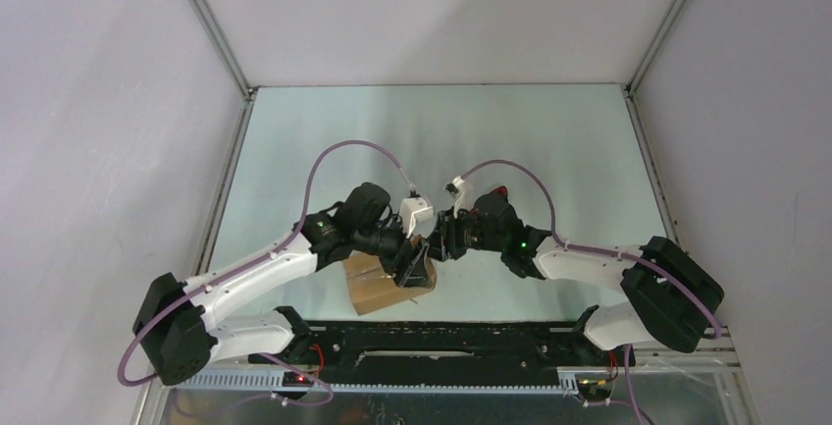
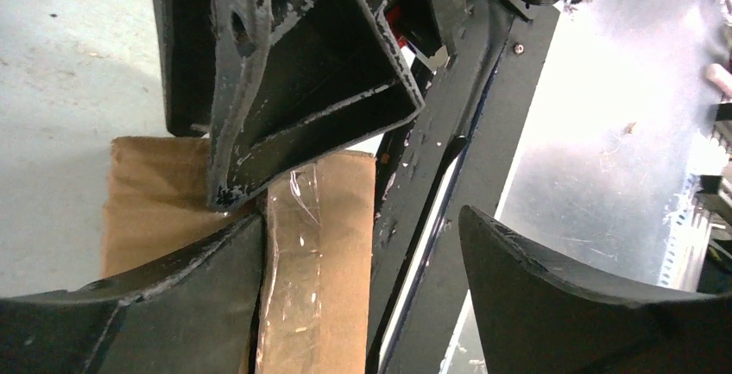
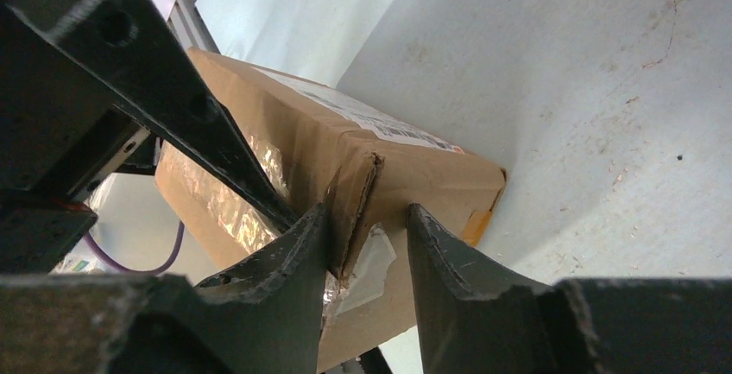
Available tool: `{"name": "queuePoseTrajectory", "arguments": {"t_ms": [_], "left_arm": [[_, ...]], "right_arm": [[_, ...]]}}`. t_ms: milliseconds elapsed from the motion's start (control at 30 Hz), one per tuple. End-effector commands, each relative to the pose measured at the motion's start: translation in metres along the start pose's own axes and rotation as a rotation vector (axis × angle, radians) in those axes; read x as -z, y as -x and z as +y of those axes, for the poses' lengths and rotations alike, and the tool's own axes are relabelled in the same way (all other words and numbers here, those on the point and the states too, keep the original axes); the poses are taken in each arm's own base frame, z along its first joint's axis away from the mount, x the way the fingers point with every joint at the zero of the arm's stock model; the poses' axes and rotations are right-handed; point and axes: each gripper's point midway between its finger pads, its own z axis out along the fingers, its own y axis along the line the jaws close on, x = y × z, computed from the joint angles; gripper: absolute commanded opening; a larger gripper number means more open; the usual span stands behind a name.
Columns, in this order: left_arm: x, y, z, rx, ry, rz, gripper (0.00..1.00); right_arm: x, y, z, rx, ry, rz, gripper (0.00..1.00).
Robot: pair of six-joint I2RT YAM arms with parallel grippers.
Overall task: Unpack the express box
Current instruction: Cut the express box at the center of the board.
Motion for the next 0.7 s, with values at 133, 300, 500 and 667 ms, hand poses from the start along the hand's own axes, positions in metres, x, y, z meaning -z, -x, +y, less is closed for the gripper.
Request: {"name": "queuePoseTrajectory", "arguments": {"t_ms": [133,300,500,667], "left_arm": [[-0.018,-0.019,-0.009,0.118,-0.110,0.033,0.77],[-0.013,-0.005,-0.010,0.150,-0.149,0.003,0.65],[-0.012,0.004,-0.018,0.228,-0.225,-0.020,0.37],[-0.010,0.008,-0.024,0.232,-0.256,-0.027,0.31]], "right_arm": [[0.004,-0.050,-0.023,-0.036,-0.065,0.141,0.39],[0.003,-0.051,-0.023,-0.040,-0.063,0.135,0.39],[0.002,-0.052,-0.023,-0.041,-0.059,0.135,0.39],[0.003,-0.048,-0.022,-0.041,-0.064,0.120,0.39]]}}
